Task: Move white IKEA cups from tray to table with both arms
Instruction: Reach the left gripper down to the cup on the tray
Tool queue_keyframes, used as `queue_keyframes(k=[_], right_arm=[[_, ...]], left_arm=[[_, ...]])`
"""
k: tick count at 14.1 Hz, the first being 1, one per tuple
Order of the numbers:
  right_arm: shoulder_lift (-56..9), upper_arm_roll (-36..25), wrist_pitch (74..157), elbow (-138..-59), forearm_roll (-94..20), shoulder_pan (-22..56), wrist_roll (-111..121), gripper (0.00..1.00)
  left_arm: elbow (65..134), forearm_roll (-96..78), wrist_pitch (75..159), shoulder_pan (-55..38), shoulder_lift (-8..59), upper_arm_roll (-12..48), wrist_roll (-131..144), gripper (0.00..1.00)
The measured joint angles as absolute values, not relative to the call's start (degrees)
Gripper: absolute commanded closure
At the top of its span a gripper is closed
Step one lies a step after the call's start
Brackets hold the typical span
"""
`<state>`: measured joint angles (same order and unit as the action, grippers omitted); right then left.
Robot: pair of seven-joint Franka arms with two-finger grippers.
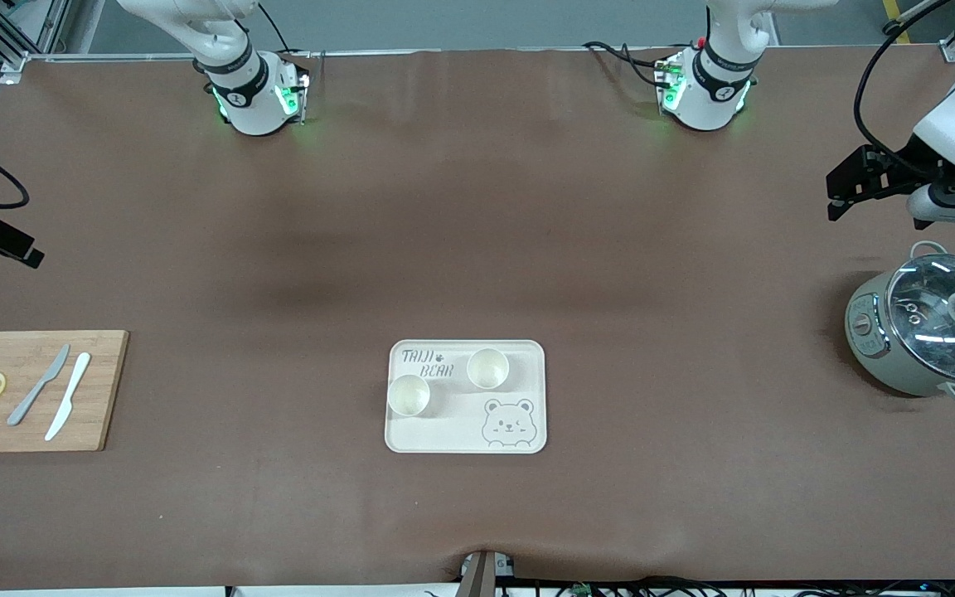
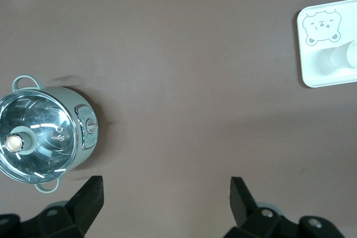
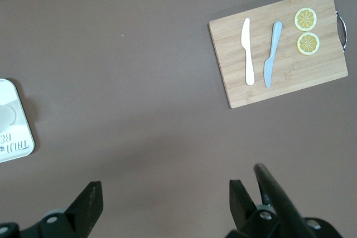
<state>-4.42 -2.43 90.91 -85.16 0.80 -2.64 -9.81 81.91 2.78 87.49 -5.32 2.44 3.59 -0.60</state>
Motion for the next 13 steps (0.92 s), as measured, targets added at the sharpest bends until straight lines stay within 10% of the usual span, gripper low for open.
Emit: queue_keyframes(k=[13], right_arm=[[-5.15, -2.37, 90.91, -85.5, 0.8, -2.64, -9.84, 0.0]], left_arm=[[85.29, -5.86, 98.4, -12.1, 12.54, 5.67, 3.43, 0.0]])
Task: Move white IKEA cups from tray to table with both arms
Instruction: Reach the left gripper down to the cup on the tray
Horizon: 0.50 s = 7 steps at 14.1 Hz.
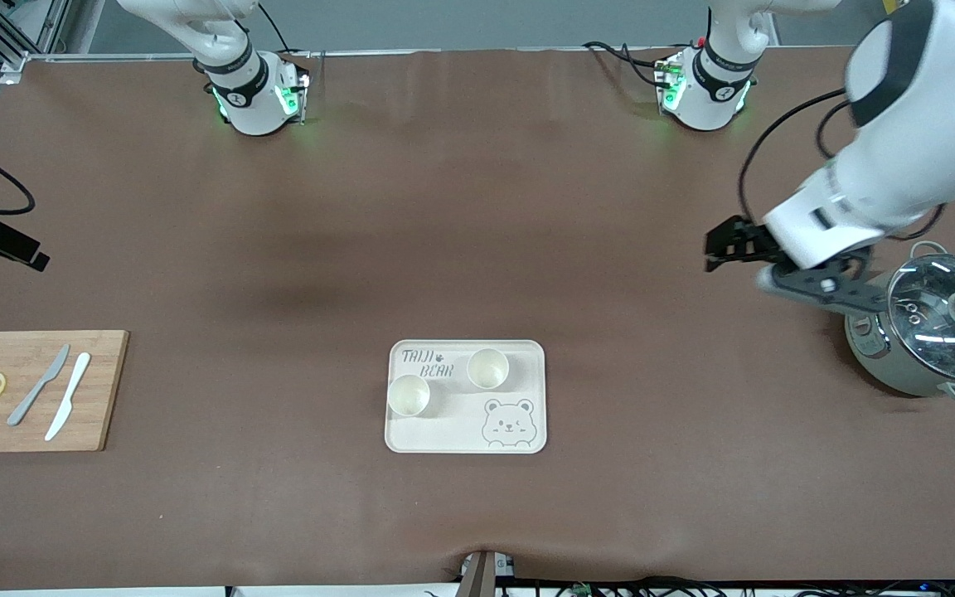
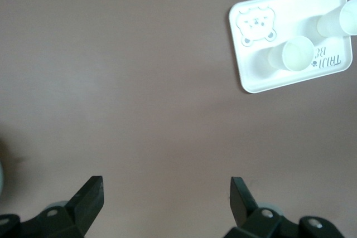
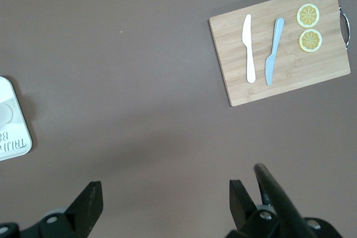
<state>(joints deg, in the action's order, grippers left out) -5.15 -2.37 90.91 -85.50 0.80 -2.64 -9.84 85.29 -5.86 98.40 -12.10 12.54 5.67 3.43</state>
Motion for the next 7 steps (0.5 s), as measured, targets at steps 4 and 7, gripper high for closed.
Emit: queue_keyframes(k=[4, 7], right_arm=[[-5.24, -2.34, 91.22, -86.18, 0.8, -2.64, -9.85, 0.0], [-5.25, -2.32, 91.24, -86.25, 0.8, -2.64, -9.85, 0.0]], left_arm=[[79.33, -5.11, 99.25, -21.17, 20.44, 5.84, 16.77, 0.0], [76.21, -4.9, 104.4, -26.86, 26.01, 5.74, 23.16, 0.0]])
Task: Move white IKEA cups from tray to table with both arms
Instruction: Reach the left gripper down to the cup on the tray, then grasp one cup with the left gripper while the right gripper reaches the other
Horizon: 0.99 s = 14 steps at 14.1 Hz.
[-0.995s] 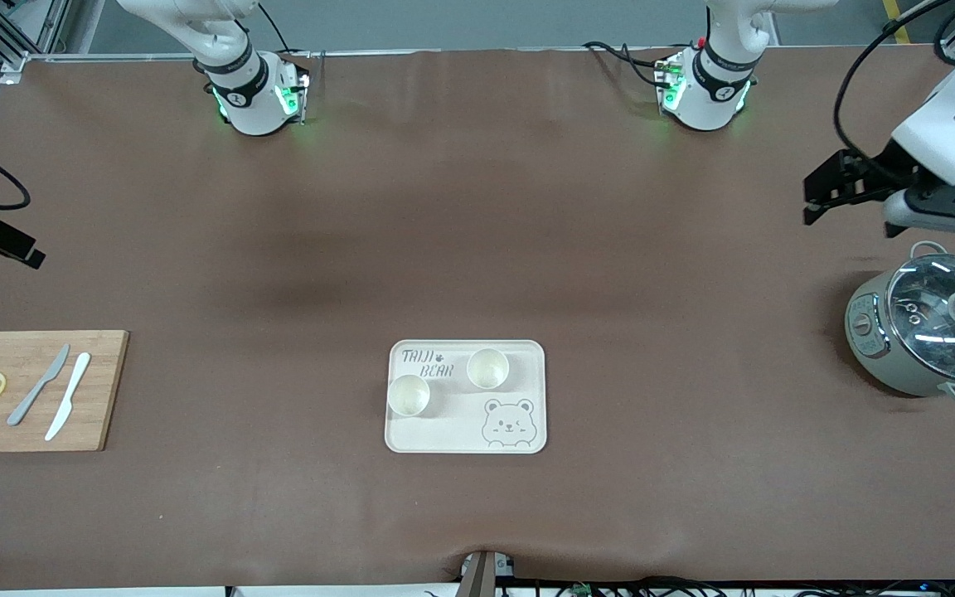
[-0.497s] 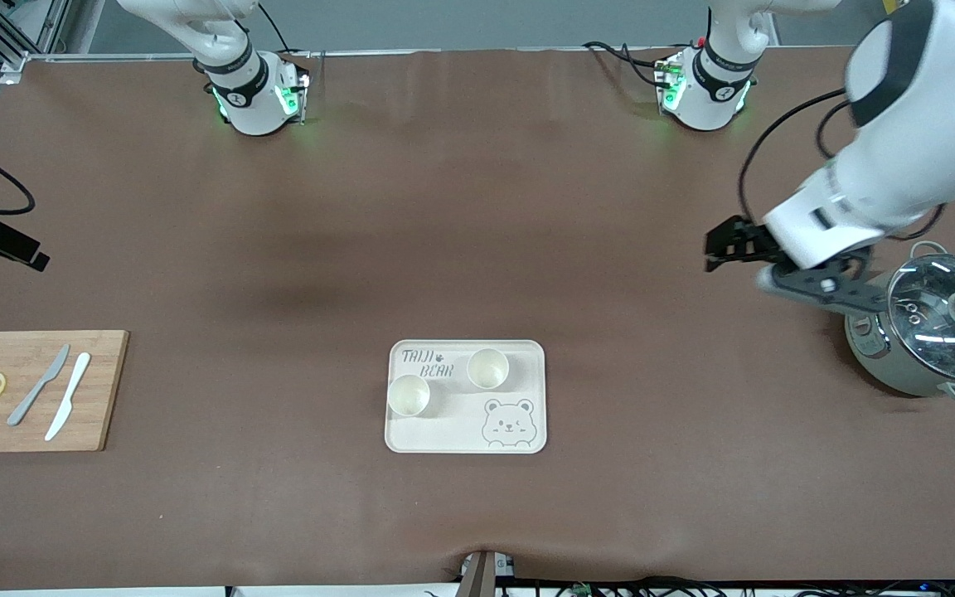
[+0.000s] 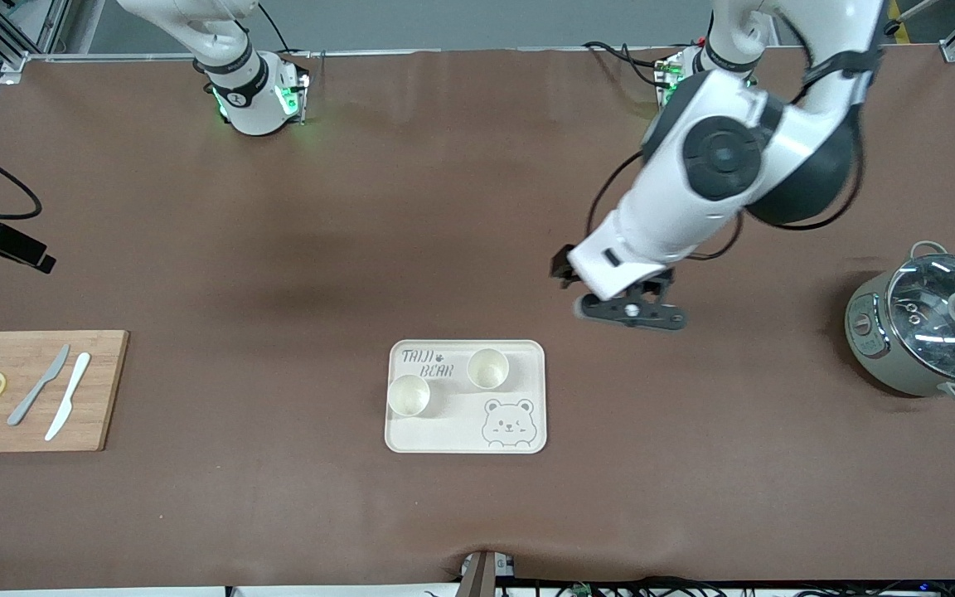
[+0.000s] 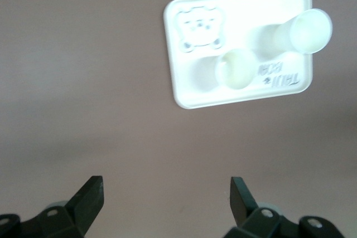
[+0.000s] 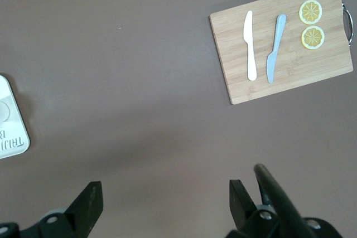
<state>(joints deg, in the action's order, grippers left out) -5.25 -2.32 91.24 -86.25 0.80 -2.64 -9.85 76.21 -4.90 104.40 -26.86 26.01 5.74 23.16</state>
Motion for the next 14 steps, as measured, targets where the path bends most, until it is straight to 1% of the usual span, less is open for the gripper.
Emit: queue_keyframes(k=[2, 4, 6, 8, 9, 12, 14], right_arm=[[-5.34, -2.31, 91.27, -86.27, 0.76, -2.64, -9.99, 0.0], [-5.75, -2.19, 91.96, -86.27, -0.04, -2.63, -11.03, 0.0], [-7.37, -1.78, 94.77, -86.2, -5.02, -2.39, -16.05, 0.0], [-10.91, -1.25, 99.16, -85.46, -11.62, -1.08, -24.4, 0.0], [-13.22, -1.15, 101.49, -84.43, -12.75, 0.5, -27.78, 0.0], [-20.57, -1.06, 107.01, -80.44, -12.24, 6.96, -36.32, 0.0], [-25.3, -1.0, 112.08, -78.98, -8.64, 11.76, -43.61, 0.0]], left_arm=[[75.9, -4.19, 109.1, -29.91, 29.73, 5.32, 25.83, 0.0], [75.65, -3.17, 114.52, -33.41, 33.81, 3.46, 27.41, 0.0], [75.07, -3.15, 119.28, -36.18, 37.29, 1.35, 27.45, 0.0], [74.5, -3.14, 123.41, -36.75, 39.73, 0.99, 27.45, 0.0], [74.28, -3.13, 125.31, -36.73, 40.78, 0.85, 27.44, 0.0], [73.34, -3.12, 129.56, -36.7, 44.05, 0.17, 27.37, 0.0], [72.26, -3.1, 130.54, -36.68, 45.98, -0.53, 26.79, 0.0]])
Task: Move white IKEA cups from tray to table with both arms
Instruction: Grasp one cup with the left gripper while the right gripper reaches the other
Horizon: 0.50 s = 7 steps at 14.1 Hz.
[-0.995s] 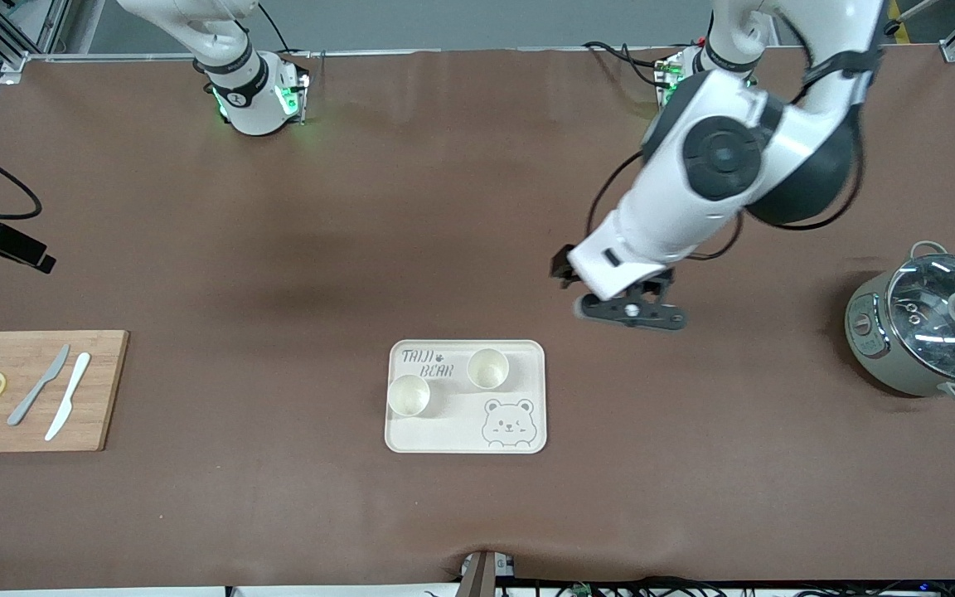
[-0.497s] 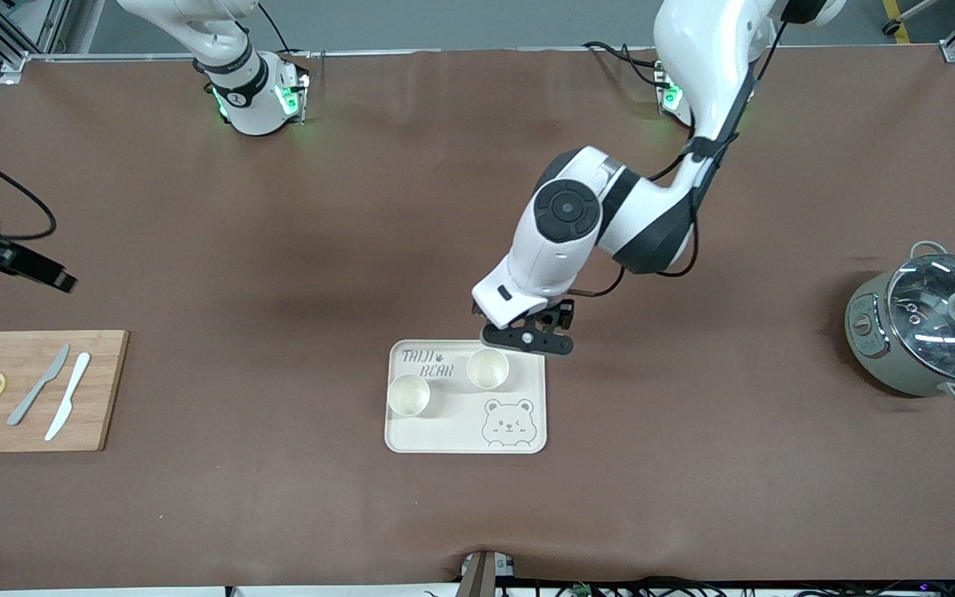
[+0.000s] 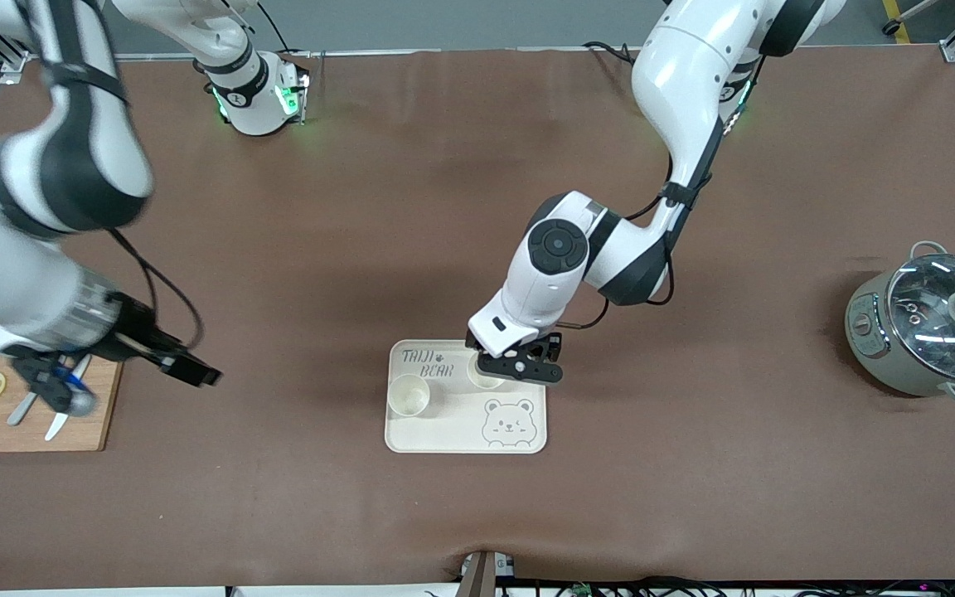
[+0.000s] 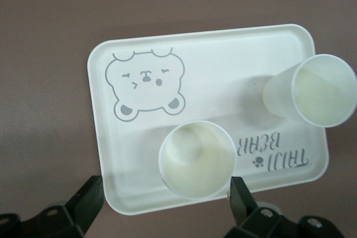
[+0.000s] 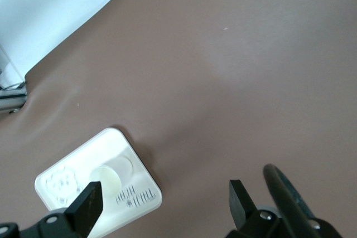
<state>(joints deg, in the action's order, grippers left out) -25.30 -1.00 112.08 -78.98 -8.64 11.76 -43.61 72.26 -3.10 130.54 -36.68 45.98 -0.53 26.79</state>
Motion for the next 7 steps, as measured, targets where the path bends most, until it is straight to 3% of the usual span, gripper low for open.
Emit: queue_keyframes(k=[3, 7], right_arm=[[-33.25, -1.04, 118.28, -76.79, -3.19, 18.18, -53.77, 0.0], [-40.0, -1.23, 122.75, -74.62, -0.75, 20.85, -57.34, 0.0]], left_arm=[[71.66, -3.07, 131.58, -36.63, 47.45, -1.7, 24.92, 0.0], [71.59, -3.05, 134.61, -36.56, 50.18, -2.19, 24.16, 0.0]])
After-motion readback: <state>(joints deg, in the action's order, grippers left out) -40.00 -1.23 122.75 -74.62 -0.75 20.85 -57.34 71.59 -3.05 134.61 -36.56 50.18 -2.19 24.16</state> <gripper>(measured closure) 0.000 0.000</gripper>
